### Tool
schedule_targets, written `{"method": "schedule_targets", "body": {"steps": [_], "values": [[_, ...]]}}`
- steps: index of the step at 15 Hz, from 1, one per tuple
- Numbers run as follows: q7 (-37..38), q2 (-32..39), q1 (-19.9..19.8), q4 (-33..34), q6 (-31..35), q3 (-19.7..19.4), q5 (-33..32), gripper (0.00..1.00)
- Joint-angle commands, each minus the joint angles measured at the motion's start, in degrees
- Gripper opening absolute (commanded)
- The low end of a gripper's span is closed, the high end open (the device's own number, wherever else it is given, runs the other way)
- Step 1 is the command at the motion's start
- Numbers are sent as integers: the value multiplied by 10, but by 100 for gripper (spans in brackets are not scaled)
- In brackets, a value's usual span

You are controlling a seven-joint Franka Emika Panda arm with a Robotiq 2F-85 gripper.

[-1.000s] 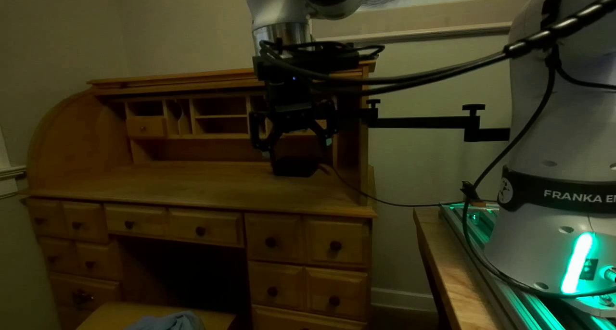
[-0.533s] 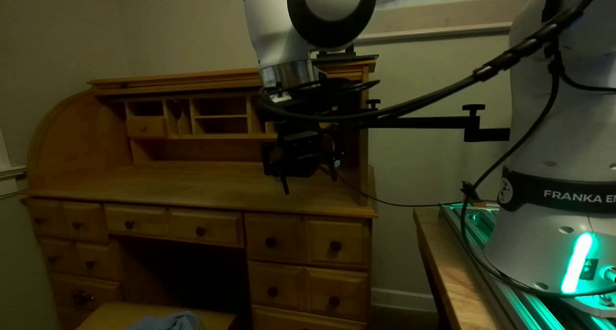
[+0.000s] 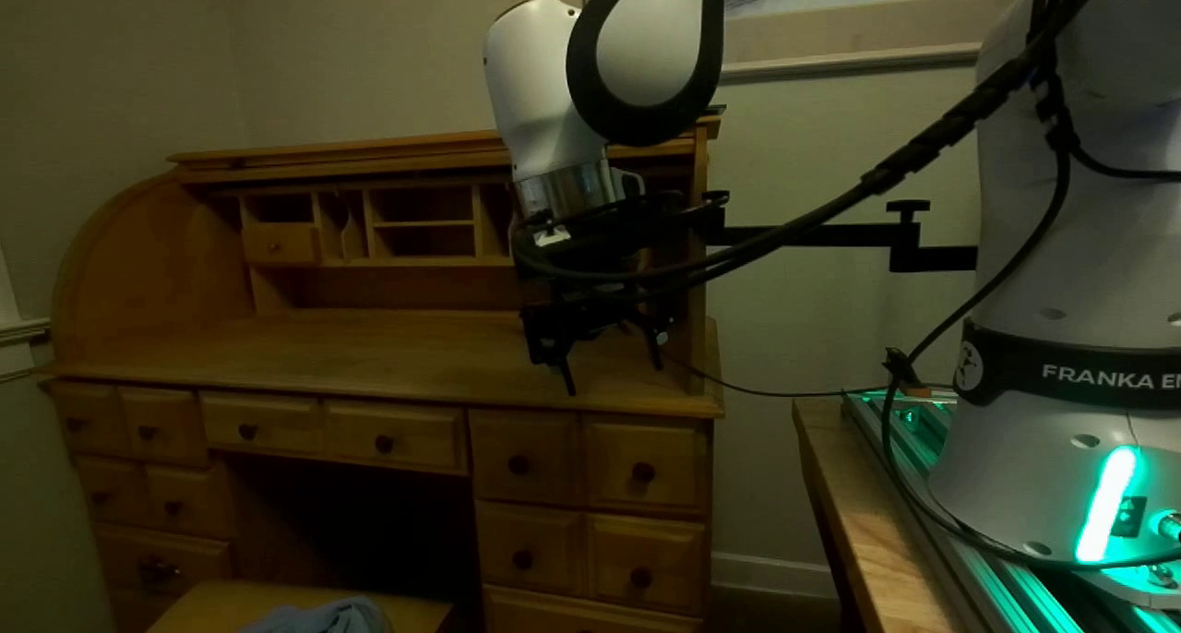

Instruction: Open the topmost drawer on the right.

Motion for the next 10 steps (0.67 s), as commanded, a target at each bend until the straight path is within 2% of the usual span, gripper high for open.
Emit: {"method": "schedule_targets", "body": {"steps": [1, 3, 4, 10], "values": [[0, 0, 19, 0, -1, -19, -1, 100], [0, 0, 19, 0, -1, -19, -1, 100], [31, 13, 17, 8, 0, -20, -18, 100], [80, 60, 20, 12, 104, -52, -41, 100]]}}
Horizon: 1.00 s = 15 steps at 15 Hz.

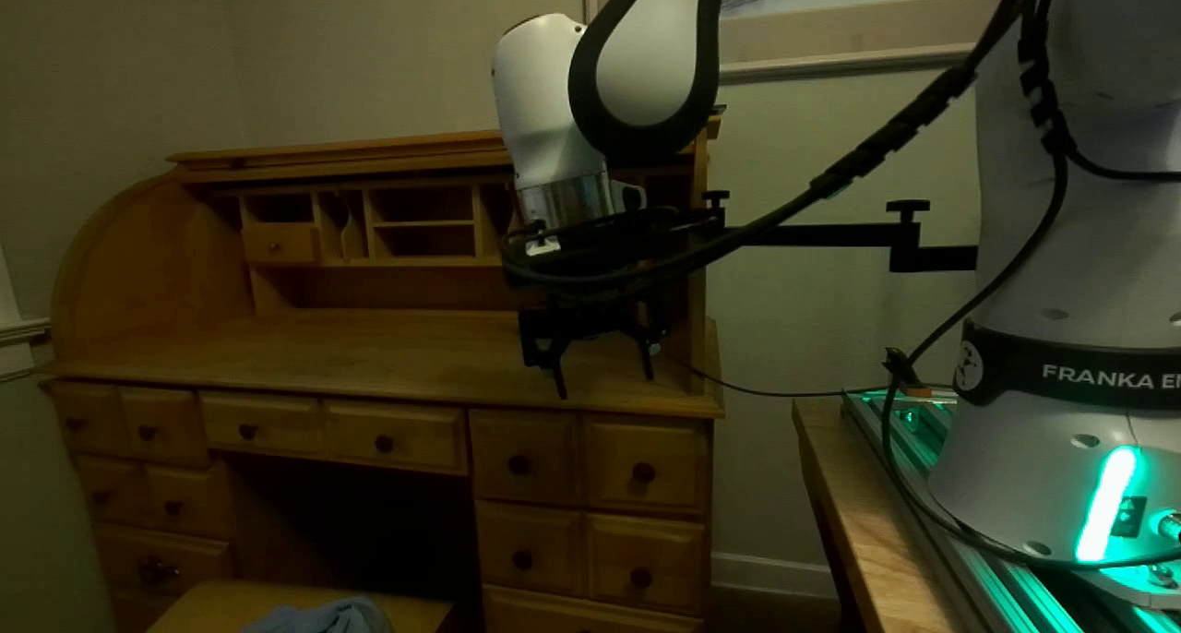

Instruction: Open the topmost drawer on the right.

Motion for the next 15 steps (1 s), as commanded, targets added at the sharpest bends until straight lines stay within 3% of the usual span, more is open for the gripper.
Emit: {"method": "schedule_targets", "body": {"steps": [1, 6, 10, 11, 15], "values": [[61, 45, 12, 12, 73, -28, -51, 100], [112, 99, 41, 25, 146, -82, -105, 100], [92, 141, 75, 29, 209, -134, -83, 100], [96, 151, 52, 29, 228, -120, -91, 100], [100, 192, 60, 36, 281, -146, -91, 100]]}}
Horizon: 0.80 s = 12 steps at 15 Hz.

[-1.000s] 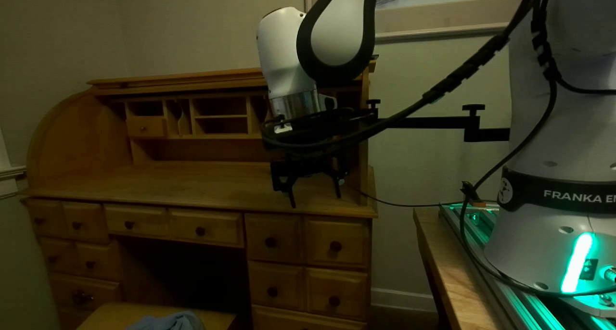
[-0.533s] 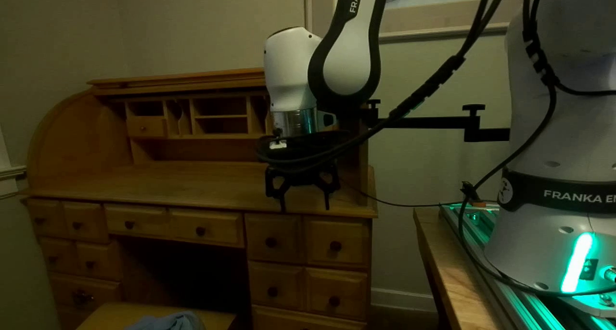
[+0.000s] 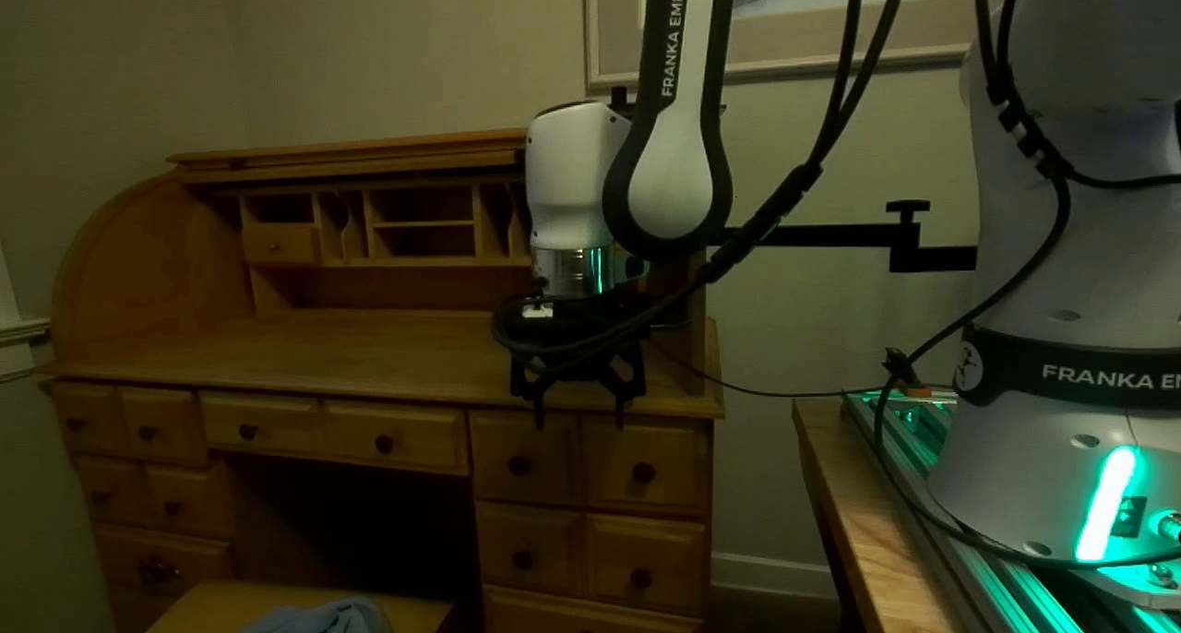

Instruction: Open the topmost drawer on the right.

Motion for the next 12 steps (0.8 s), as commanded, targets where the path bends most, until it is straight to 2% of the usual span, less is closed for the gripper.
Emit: {"method": "schedule_targets", "body": {"steps": [1, 7, 8, 11, 12], "values": [[12, 48, 5, 18, 50, -19, -5, 100], [-6, 106, 2, 40, 115, -39, -6, 100], [-92, 113, 23, 34, 127, -41, 98, 100], [-170, 129, 7, 39, 141, -10, 198, 100], [-196, 110, 8, 28, 125, -8, 226, 100]]}}
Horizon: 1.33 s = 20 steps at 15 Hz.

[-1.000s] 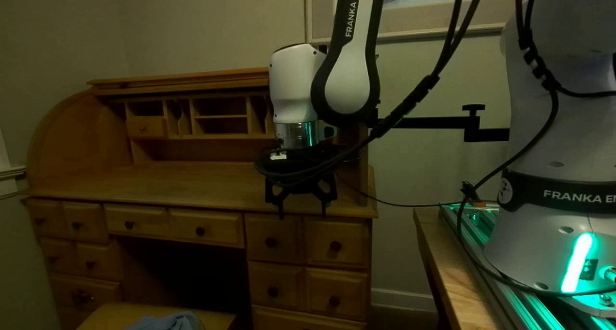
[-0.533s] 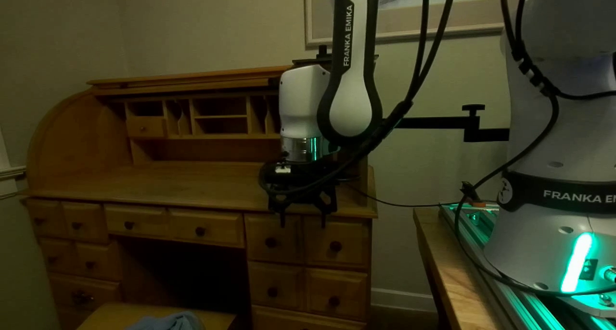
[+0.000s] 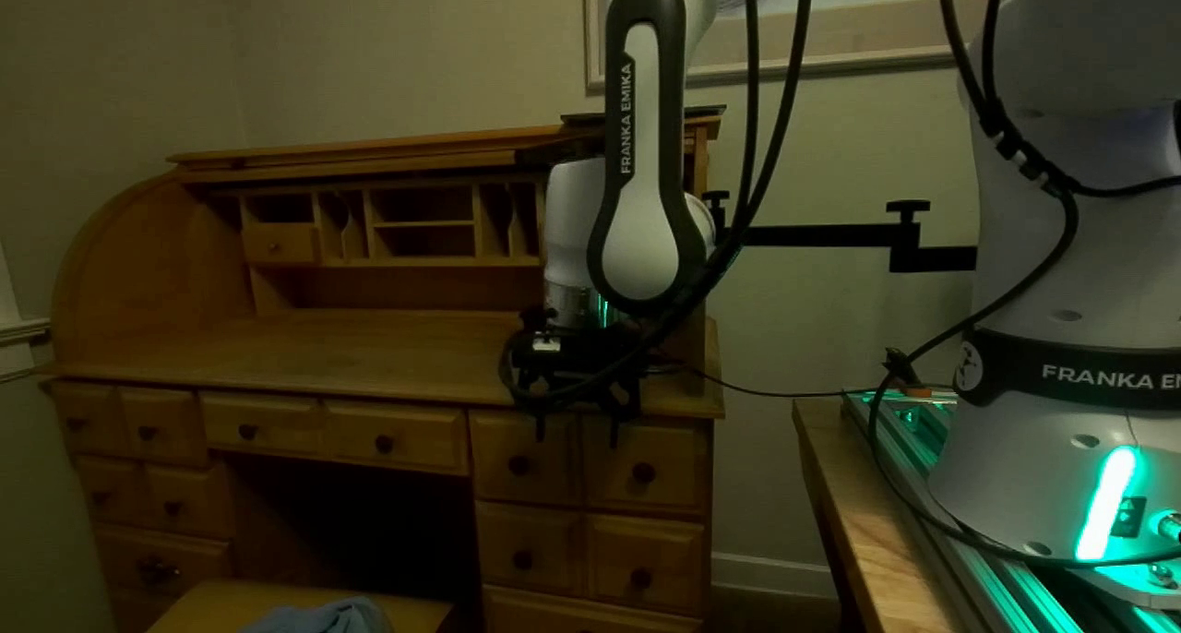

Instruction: Open the topmost drawer on the right.

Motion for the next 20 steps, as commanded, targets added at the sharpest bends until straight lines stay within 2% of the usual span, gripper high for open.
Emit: {"method": "schedule_targets", "body": {"steps": [1, 13, 20], "values": [[-84, 4, 0, 0, 1, 21, 102, 100], [-91, 14, -2, 8, 2, 29, 109, 100], [-182, 52, -4, 62, -6, 53, 220, 100]]}}
